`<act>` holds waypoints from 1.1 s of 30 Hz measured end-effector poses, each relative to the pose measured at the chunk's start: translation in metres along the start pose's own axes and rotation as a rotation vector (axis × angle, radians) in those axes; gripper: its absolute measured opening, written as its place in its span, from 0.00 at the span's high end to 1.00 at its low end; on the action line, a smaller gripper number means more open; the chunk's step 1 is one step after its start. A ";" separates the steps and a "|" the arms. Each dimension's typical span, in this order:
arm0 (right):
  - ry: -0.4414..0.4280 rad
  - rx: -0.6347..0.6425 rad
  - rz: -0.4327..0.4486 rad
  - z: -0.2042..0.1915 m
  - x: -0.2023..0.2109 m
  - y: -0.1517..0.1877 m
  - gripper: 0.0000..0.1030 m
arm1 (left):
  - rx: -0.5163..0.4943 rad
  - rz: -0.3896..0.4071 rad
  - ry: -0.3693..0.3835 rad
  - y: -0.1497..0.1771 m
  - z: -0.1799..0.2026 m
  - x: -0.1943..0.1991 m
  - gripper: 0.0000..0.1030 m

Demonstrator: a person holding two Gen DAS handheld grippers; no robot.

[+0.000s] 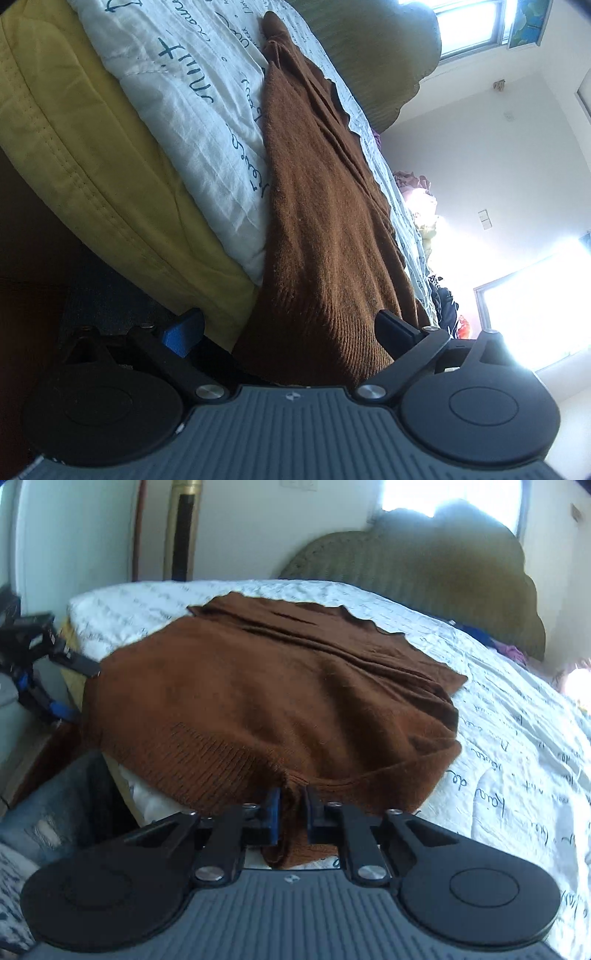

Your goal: Fold small clothes

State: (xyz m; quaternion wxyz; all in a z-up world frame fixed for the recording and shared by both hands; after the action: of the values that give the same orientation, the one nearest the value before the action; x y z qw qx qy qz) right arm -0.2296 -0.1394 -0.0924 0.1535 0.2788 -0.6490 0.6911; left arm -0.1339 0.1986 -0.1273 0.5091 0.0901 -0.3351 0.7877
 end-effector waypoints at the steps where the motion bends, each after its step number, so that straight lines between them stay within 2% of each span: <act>1: -0.004 -0.044 0.010 0.006 0.005 -0.001 0.91 | -0.013 0.001 -0.004 0.000 0.001 -0.001 0.17; 2: -0.043 -0.163 0.024 0.020 0.017 0.000 0.91 | -0.018 0.001 -0.012 0.000 0.001 -0.001 0.21; 4: -0.077 -0.299 0.030 0.034 0.026 0.003 0.91 | -0.018 -0.010 0.004 0.001 0.001 -0.002 0.32; 6: -0.094 -0.399 -0.010 0.047 0.026 0.011 0.91 | -0.009 -0.014 0.014 0.002 0.001 -0.005 0.35; 8: -0.044 -0.383 -0.018 0.048 0.025 0.016 0.90 | 0.003 -0.019 0.022 0.004 -0.001 -0.006 0.33; 9: -0.051 -0.363 -0.008 0.045 0.025 0.016 0.90 | 0.006 -0.025 0.027 0.004 -0.001 -0.007 0.30; 13: -0.049 -0.274 0.004 0.026 0.016 0.003 0.89 | -0.002 -0.021 0.039 0.004 0.005 -0.007 0.30; 15: -0.040 -0.226 0.000 0.016 0.009 -0.001 0.75 | -0.003 -0.024 0.045 0.004 0.007 -0.008 0.36; 16: -0.039 -0.201 0.002 0.011 0.006 -0.002 0.52 | -0.003 -0.025 0.044 0.004 0.009 -0.009 0.43; 17: -0.029 -0.168 -0.001 0.006 0.002 -0.003 0.20 | -0.004 -0.030 0.043 0.004 0.009 -0.010 0.47; 18: -0.010 -0.126 -0.006 0.002 -0.002 -0.002 0.10 | -0.007 -0.034 0.041 0.004 0.010 -0.010 0.55; 19: 0.011 -0.092 0.008 -0.002 -0.002 -0.001 0.17 | -0.010 -0.037 0.036 0.004 0.010 -0.011 0.61; 20: 0.019 -0.098 0.026 0.000 0.001 0.000 0.61 | -0.009 -0.041 0.030 0.004 0.009 -0.011 0.62; 21: 0.004 -0.152 0.015 0.005 0.002 0.001 0.85 | -0.005 -0.044 0.030 0.004 0.008 -0.011 0.62; 22: -0.042 -0.237 0.000 0.016 0.002 0.004 0.92 | -0.007 -0.044 0.033 0.003 0.008 -0.011 0.62; 24: -0.050 -0.323 -0.002 0.031 0.003 0.010 0.92 | -0.015 -0.045 0.025 0.002 0.009 -0.013 0.64; 28: -0.014 -0.375 0.034 0.041 0.013 0.013 0.97 | -0.016 -0.049 0.022 0.002 0.008 -0.014 0.70; 33: 0.043 -0.428 0.073 0.060 0.036 0.022 1.00 | -0.010 -0.053 0.026 0.001 0.008 -0.013 0.71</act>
State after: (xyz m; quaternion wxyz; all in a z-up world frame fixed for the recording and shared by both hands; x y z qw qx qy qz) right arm -0.2594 -0.2061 -0.0889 0.1979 0.2014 -0.7871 0.5484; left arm -0.1306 0.1836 -0.1281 0.5345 0.0861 -0.3301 0.7733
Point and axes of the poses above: each gripper's, at about its wrist camera, not at the fingertips, and x roughly against the way its jaws point, z to its right, y to its underside, the point moved 3 cm from there along -x, roughly the way its jaws point, and after that the axes turned 6 degrees about -x, right-handed, at the moved point
